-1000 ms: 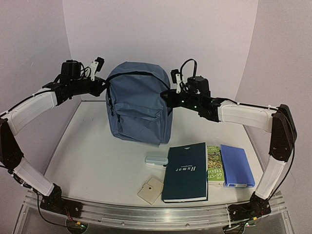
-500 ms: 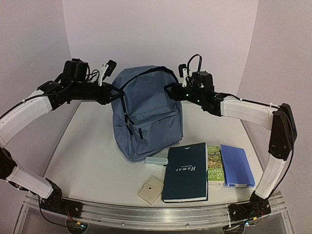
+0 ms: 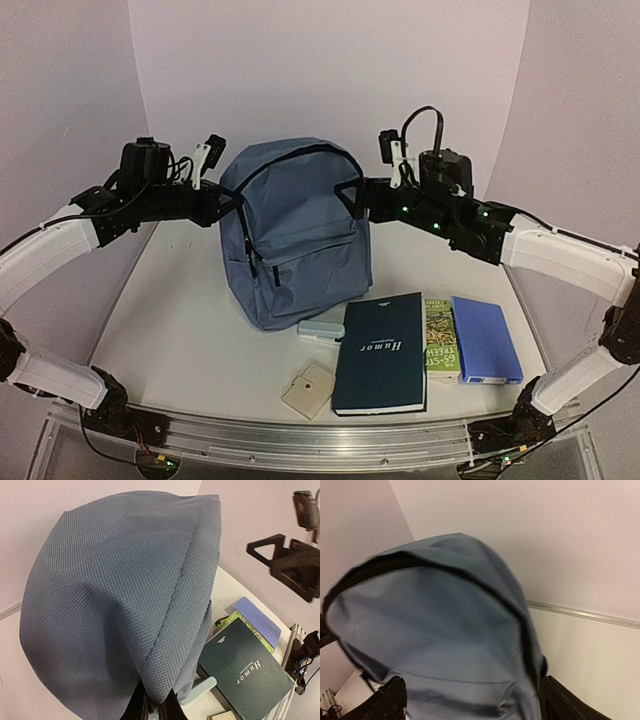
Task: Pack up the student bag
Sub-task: Adjust the student bag at the center of the board, then unzip the student bag at the center of the board.
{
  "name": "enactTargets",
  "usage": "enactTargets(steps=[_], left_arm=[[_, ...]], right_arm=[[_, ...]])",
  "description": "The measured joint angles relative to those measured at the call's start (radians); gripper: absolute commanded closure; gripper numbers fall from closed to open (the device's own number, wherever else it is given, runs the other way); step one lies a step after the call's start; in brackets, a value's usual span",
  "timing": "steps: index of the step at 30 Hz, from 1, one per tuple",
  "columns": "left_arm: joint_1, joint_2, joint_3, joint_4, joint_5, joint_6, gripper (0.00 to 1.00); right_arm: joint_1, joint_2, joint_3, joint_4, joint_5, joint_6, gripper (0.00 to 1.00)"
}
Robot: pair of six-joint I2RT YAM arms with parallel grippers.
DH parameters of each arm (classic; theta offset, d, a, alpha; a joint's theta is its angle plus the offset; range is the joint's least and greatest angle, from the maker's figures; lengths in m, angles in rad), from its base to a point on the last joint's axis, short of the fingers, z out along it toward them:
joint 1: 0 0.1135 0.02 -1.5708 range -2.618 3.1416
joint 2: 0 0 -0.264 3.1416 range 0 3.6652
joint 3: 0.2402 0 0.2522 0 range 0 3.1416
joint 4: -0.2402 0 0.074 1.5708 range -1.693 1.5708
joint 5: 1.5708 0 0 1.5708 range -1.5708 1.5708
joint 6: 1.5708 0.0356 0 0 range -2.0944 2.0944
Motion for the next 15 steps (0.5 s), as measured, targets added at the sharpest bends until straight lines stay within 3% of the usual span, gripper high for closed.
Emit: enactTargets(steps=[6, 15], left_arm=[[0.0, -0.011, -0.042, 0.055, -0.008, -0.027, 1.0], [0.0, -0.01, -0.055, 0.081, -0.003, -0.05, 1.0]], right_arm=[[0.196, 0.04, 0.022, -0.007, 0.03, 0.016, 0.32], [0.311, 0.38, 0.175, -0.025, 0.025, 0.006, 0.44]])
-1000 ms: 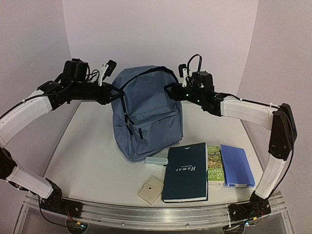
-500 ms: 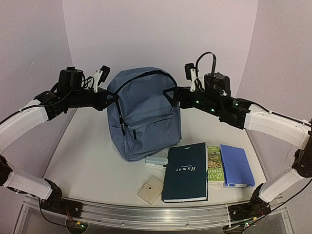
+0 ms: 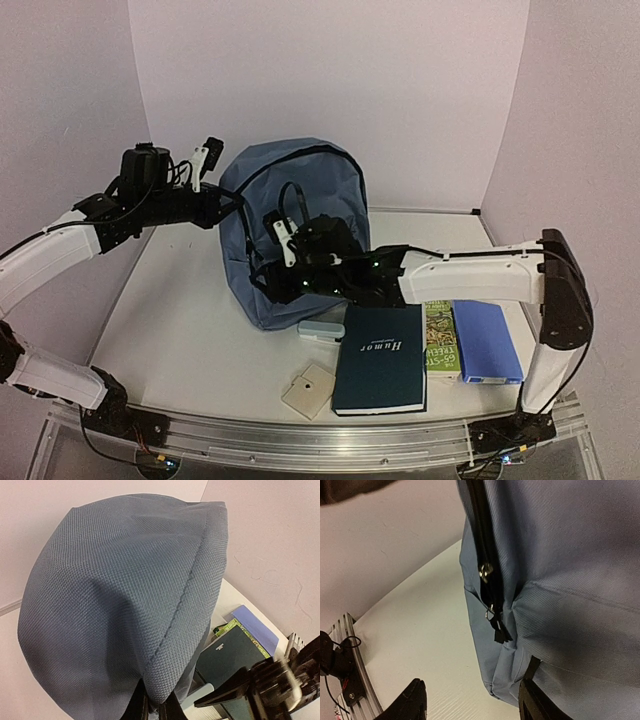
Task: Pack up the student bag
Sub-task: Unzip the student bag at the center of the board.
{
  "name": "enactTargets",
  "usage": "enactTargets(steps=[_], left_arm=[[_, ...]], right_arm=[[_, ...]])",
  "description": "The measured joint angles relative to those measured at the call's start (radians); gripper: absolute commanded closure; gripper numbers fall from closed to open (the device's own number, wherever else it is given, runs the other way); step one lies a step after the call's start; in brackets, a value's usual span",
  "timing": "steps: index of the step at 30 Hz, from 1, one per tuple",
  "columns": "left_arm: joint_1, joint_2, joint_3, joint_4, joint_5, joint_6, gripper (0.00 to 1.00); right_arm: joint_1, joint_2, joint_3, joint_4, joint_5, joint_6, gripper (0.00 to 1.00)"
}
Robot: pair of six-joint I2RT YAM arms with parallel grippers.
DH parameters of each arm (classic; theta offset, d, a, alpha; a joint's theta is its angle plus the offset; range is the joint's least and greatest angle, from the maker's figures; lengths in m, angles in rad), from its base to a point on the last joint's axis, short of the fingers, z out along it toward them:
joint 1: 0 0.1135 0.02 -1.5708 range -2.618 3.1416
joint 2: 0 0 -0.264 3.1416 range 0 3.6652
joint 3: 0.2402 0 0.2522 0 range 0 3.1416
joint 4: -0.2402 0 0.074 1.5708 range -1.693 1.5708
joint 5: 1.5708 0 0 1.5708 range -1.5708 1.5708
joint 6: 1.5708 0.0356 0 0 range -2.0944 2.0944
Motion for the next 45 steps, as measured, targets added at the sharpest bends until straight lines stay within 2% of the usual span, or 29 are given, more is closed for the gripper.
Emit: enactTargets(steps=[11, 15, 20, 25, 27, 30, 32, 35, 40, 45], left_arm=[[0.0, -0.001, -0.006, 0.007, 0.015, 0.0, 1.0], [0.0, -0.004, -0.01, 0.008, 0.019, 0.0, 1.0], [0.0, -0.012, -0.016, 0.007, 0.025, 0.0, 1.0], [0.0, -0.017, -0.018, 0.006, 0.025, 0.001, 0.98], [0.0, -0.018, -0.018, 0.005, 0.025, 0.001, 0.83], [0.0, -0.024, -0.02, 0.005, 0.025, 0.005, 0.53], [0.0, -0.028, -0.02, 0.004, 0.024, 0.005, 0.4], [0.0, -0.035, -0.019, -0.004, 0.01, -0.009, 0.33], [0.0, -0.075, -0.036, 0.0, -0.003, -0.055, 0.3], [0.0, -0.173, -0.186, 0.072, -0.005, -0.113, 0.24]], right_arm=[[-0.002, 0.143, 0.158, -0.02, 0.061, -0.047, 0.56], [-0.002, 0.167, 0.194, -0.018, 0.077, -0.063, 0.72], [-0.002, 0.19, 0.221, -0.018, 0.089, -0.083, 0.99], [-0.002, 0.191, 0.223, -0.019, 0.094, -0.09, 1.0], [-0.001, 0.191, 0.223, -0.018, 0.098, -0.09, 1.0], [0.004, 0.18, 0.2, 0.009, 0.123, -0.092, 1.0], [0.011, 0.157, 0.168, 0.028, 0.143, -0.095, 1.0], [0.023, 0.127, 0.153, 0.037, 0.168, -0.098, 1.0], [0.034, 0.083, 0.142, 0.073, 0.205, -0.095, 1.0], [0.035, 0.06, 0.119, 0.091, 0.217, -0.069, 1.0]])
